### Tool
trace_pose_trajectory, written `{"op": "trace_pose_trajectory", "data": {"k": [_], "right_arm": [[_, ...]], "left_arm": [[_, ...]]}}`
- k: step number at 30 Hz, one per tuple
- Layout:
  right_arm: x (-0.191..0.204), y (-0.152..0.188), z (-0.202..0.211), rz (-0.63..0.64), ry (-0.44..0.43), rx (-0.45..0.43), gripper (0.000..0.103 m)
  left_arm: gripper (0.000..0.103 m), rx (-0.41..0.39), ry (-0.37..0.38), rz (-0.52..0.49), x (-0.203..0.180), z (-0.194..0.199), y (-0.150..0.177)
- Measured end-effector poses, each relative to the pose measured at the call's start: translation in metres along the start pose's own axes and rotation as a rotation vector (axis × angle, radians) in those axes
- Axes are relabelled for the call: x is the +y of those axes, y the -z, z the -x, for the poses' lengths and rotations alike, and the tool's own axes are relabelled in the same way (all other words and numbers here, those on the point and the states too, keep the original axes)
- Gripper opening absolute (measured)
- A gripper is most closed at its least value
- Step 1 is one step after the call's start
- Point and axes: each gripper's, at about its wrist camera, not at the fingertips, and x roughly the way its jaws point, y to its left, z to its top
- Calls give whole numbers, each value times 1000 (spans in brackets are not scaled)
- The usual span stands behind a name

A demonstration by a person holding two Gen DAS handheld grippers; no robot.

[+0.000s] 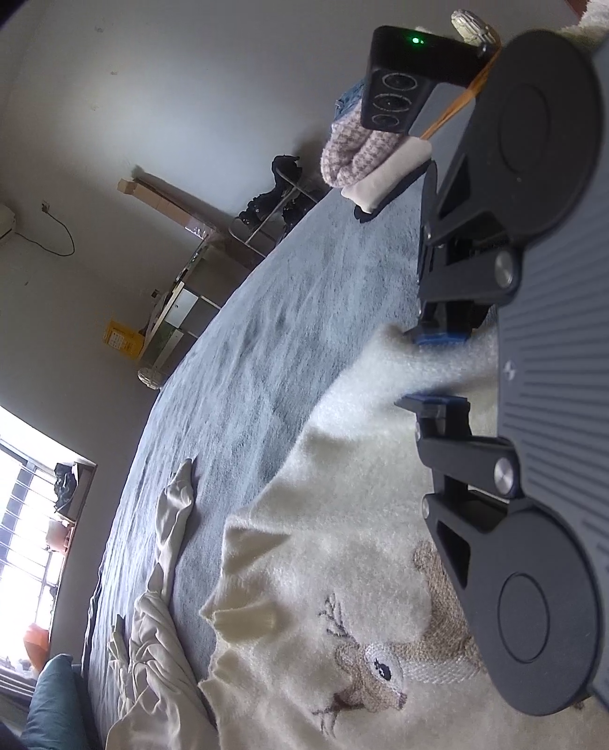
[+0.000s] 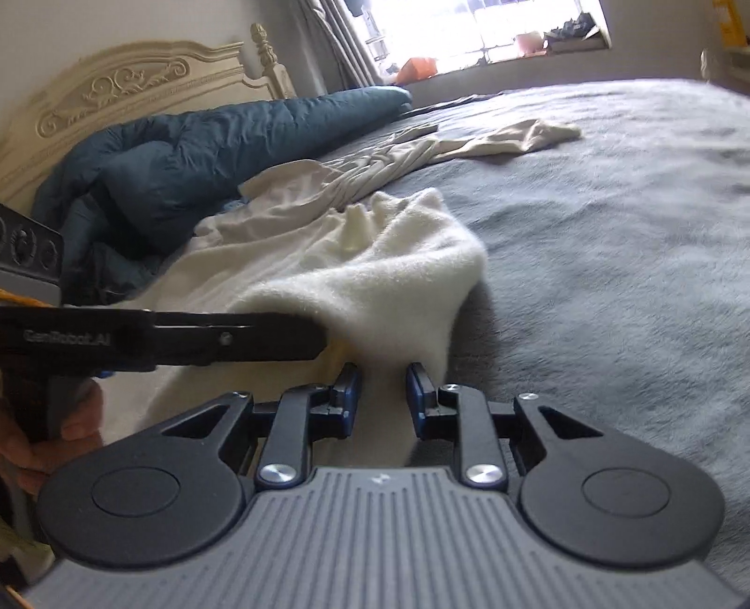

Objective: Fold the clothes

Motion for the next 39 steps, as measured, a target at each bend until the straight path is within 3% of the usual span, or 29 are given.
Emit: {"op": "trace_pose_trajectory", "data": {"k": [6, 8, 10, 12, 17, 19, 21, 29, 31, 33, 36, 39], "right_arm": [[-14, 4, 25, -18, 144, -97, 3], [-25, 5, 31, -22, 281, -117, 0], [-51, 5, 45, -123, 269, -122, 0], [-70, 6, 59, -229, 179, -136, 2], [-68, 12, 50, -310, -64, -80, 6], [-61, 13, 39, -317, -132, -50, 16], [-50, 12, 31, -280, -127, -35, 26], [-46, 5, 1, -276, -102, -61, 27], [-42, 5, -5, -249, -63, -60, 26], [-40, 5, -1, -213, -25, -79, 13], [-41, 0, 15, -156, 26, -122, 11], [-48, 3, 15, -113, 84, -100, 10]], "left_arm": [[20, 36, 13, -30, -15, -19, 1], [20, 47, 7, -50, -20, -27, 2], [20, 47, 6, -57, -22, -29, 3], [20, 45, 7, -61, -23, -31, 3], [20, 38, 4, -50, -19, -24, 0], [20, 38, 7, -36, -18, -22, -2], [20, 39, 12, -29, -18, -21, -4], [20, 30, 10, -45, -18, -17, -6], [20, 39, 16, -34, -16, -18, -5], [21, 51, 24, -21, -13, -20, -3], [28, 56, 50, -18, -13, -18, 1], [29, 63, 48, -26, -14, -17, 2]]}}
